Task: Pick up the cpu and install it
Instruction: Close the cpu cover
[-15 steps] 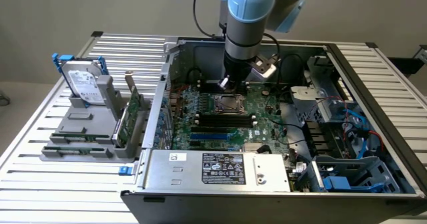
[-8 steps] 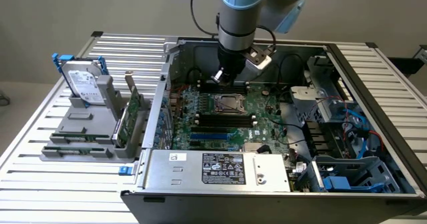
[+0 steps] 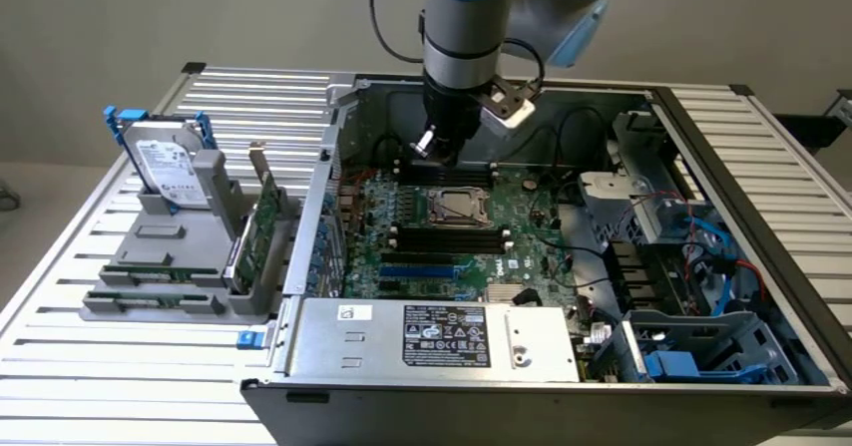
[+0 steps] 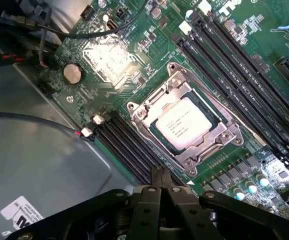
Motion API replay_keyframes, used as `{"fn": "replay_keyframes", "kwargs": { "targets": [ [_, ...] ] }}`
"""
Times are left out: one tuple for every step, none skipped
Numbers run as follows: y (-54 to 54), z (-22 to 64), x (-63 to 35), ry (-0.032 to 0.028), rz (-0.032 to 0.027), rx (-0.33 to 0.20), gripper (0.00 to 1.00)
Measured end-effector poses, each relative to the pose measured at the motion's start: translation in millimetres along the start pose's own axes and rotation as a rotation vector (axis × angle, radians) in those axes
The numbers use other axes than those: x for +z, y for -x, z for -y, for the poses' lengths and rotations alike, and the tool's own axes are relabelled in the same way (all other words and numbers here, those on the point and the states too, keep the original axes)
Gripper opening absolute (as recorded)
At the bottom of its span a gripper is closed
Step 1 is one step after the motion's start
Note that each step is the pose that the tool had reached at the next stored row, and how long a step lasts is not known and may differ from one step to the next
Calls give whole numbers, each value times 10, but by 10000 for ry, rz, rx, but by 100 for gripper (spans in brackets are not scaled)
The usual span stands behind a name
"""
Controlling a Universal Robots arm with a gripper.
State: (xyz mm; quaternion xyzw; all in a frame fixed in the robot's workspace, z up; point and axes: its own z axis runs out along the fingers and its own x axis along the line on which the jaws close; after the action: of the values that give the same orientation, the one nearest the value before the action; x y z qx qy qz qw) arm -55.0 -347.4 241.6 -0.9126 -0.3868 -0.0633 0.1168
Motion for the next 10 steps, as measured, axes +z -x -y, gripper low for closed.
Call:
{"fn": "replay_keyframes", "kwargs": {
  "targets": [
    [0,2,-22,-2,2,1,11],
    [-2,5,-46,-2,2,3,11],
    [-6,7,-69,-2,6,3,11],
    [-6,7,-85,-2,9,3,11],
    [-4,5,-95,2,12,1,11],
    [0,2,-101,9,19,1,11],
    [5,-3,-107,22,32,1,11],
    [12,-9,-112,36,46,1,11],
    [26,-21,-118,49,61,1,11],
    [44,-37,-125,55,66,3,11]
  ]
}}
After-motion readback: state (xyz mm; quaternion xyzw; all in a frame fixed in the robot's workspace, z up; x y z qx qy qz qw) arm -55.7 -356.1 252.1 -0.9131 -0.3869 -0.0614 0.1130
